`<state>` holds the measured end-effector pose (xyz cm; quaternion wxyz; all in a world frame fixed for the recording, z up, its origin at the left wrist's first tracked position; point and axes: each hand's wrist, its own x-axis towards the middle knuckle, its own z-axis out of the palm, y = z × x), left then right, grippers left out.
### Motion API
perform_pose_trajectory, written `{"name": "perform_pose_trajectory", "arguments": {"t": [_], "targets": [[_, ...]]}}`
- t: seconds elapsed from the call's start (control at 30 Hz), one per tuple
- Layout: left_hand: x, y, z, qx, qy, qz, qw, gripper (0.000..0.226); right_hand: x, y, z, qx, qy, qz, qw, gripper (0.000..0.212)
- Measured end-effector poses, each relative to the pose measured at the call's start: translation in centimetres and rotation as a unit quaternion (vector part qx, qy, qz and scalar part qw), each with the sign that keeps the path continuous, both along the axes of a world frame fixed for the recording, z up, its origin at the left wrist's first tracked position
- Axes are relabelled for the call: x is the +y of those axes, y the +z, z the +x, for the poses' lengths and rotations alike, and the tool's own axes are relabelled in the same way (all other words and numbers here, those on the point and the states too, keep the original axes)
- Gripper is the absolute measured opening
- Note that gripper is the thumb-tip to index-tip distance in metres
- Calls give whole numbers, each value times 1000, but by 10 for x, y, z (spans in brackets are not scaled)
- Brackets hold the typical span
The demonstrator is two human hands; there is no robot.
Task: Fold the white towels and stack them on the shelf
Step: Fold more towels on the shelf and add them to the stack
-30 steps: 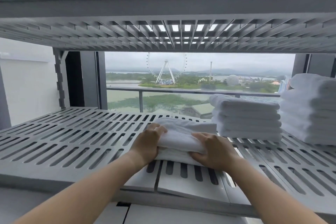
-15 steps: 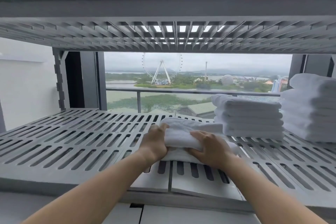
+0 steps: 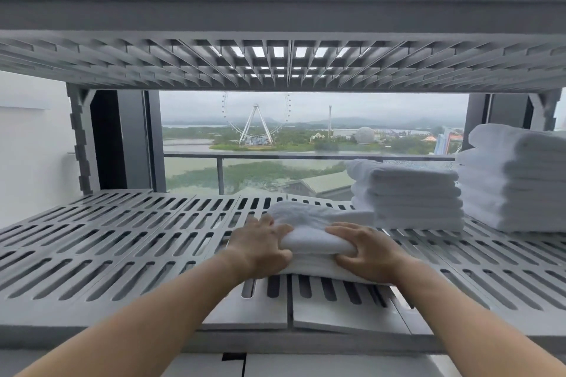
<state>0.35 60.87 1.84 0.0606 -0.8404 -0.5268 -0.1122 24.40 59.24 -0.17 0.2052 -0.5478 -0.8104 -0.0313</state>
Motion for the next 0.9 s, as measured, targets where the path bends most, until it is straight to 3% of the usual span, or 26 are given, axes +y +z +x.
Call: {"name": "perform_pose_trajectory", "arguments": {"t": [0.1, 0.2, 0.37, 0.53, 0.67, 0.8, 0.9], "targets": [[14, 20, 8, -7, -55, -5, 998, 41, 9, 15, 0, 50, 1, -42, 998, 59], [29, 33, 24, -99, -88, -57, 989, 39, 25, 27, -10, 62, -12, -52, 997, 50], [62, 28, 46, -128, -74, -128, 981, 44, 60, 24, -25, 63, -34, -110, 991, 41], [78, -18, 46, 13, -67, -83, 994, 52, 75, -3, -7, -24, -111, -145, 983, 57], [85, -22, 43, 50, -90, -39, 994, 51, 78, -2, 10, 42, -109, -186, 976, 66], [87, -24, 41, 32, -104, -50, 993, 50, 74, -7, 31, 123, -98, -199, 967, 62], [80, -18, 39, -72, -98, -113, 986, 47, 72, -6, 29, 107, -111, -185, 971, 58]]}}
